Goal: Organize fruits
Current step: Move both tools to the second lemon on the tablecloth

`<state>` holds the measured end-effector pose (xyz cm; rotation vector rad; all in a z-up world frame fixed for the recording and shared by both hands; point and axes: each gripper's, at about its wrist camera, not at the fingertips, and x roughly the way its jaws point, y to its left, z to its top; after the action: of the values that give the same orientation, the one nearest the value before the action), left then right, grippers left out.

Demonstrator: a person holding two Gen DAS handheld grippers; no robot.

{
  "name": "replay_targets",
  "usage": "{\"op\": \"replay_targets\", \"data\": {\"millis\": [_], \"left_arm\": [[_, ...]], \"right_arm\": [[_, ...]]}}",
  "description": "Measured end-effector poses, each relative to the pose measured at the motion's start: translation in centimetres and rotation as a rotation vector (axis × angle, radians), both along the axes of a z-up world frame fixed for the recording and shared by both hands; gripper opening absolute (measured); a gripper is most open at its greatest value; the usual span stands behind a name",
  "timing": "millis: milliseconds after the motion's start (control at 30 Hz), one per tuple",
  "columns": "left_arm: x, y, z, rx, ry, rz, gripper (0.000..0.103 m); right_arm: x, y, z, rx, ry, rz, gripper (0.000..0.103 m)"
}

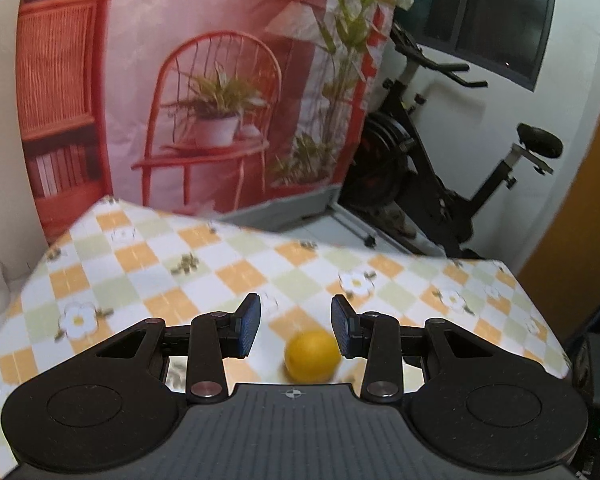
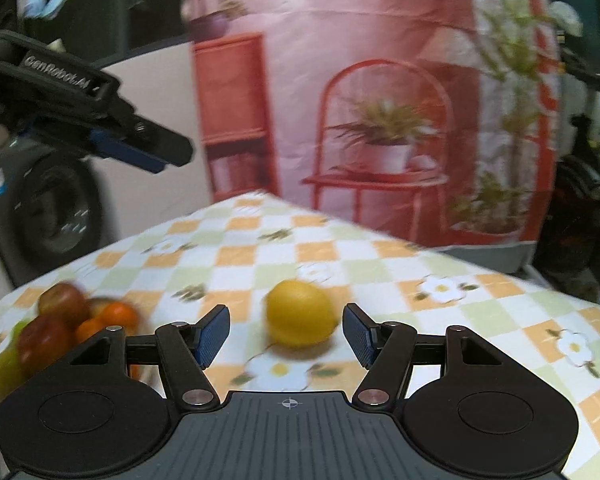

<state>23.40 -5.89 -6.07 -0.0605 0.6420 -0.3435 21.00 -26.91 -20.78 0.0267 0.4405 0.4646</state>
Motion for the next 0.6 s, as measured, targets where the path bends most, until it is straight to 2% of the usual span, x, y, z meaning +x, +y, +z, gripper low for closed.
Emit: {"op": "replay_targets", "data": {"millis": [200, 433, 600], "left_arm": [[1.8, -0.8, -0.7, 0.026, 0.004, 0.024, 0.041], [4.4, -1.0, -3.8, 0.012, 0.11, 0.037, 0.041], [6.1, -1.2, -5.7, -0.035, 0.177, 0.03, 0.041]], "right_arm": [[2.3, -0.3, -0.6, -0.012, -0.005, -0.027, 0.061], [4.5, 0.9, -2.7, -0.042, 0.051, -0.001, 0.062], [5.6, 1.7, -4.1, -0.06, 0.083, 0.026, 0.064]]}}
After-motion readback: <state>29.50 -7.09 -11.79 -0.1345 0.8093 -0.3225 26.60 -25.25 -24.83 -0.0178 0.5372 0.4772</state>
